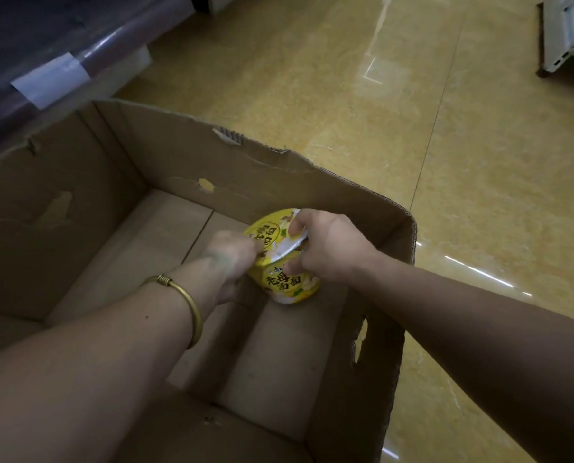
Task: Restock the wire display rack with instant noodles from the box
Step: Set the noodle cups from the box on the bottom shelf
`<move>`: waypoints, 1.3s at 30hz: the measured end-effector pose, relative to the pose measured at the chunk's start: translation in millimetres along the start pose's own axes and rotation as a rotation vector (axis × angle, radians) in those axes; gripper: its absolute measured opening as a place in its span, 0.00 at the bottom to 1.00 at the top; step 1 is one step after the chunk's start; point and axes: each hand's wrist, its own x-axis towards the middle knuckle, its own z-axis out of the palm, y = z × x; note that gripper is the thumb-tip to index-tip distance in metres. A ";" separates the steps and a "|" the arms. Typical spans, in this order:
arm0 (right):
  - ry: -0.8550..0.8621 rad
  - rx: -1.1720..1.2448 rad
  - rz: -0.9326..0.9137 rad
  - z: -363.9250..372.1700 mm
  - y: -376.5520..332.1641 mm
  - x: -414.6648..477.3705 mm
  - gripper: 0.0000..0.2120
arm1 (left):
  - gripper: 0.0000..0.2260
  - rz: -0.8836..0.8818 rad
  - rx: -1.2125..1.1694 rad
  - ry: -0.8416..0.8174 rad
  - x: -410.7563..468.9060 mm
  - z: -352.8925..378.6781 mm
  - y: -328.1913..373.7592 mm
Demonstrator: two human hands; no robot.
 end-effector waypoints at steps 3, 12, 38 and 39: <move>-0.024 0.006 -0.002 4.5 -4.4 -2.2 0.26 | 0.12 0.034 -0.014 0.118 -4.7 -4.4 2.0; -0.100 0.031 0.133 22.2 -1.0 4.9 0.26 | 0.08 -0.013 0.122 0.164 10.3 -16.2 -14.8; 0.167 0.526 0.043 28.7 -149.9 -7.5 0.30 | 0.09 0.295 -0.322 0.317 -76.8 -161.7 12.7; 0.178 0.531 0.021 26.2 -159.2 -10.3 0.31 | 0.08 0.314 -0.346 0.333 -84.5 -169.7 14.6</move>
